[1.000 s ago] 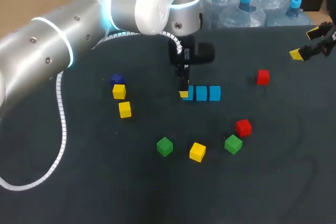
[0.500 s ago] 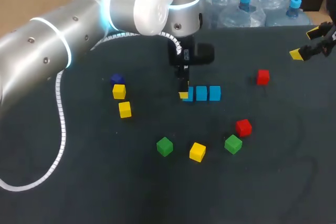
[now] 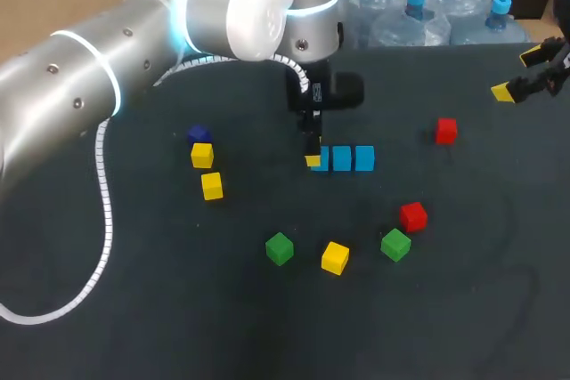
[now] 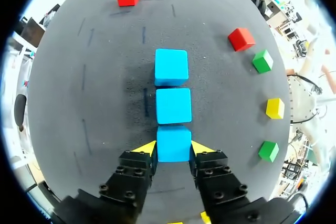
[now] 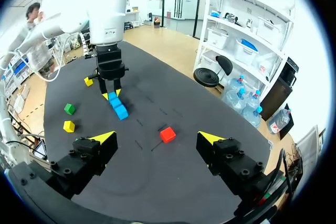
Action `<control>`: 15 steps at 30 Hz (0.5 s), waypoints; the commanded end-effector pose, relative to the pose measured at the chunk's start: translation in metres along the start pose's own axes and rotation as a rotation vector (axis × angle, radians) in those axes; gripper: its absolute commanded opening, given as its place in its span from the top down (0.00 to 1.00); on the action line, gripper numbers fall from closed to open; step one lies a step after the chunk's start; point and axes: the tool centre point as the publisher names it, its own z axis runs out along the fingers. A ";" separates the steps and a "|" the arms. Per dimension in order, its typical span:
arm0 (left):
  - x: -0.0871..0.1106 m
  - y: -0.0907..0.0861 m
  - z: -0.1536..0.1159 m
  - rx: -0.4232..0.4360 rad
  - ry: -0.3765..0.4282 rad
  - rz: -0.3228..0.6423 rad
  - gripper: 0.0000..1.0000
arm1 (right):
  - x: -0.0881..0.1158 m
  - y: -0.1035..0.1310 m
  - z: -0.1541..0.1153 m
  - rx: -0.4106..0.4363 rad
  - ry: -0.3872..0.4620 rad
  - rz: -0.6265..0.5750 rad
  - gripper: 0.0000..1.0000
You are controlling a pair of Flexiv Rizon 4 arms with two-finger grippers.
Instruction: Place the blue cubes, place green cubes on the blue cubes, place the yellow cubes on the green cubes, then place the red cubes on the yellow cubes, and place purple cube on the red cubes.
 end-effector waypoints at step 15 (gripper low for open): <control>-0.003 0.002 0.003 0.006 0.001 -0.002 0.00 | 0.000 0.000 0.000 0.000 -0.001 0.000 0.00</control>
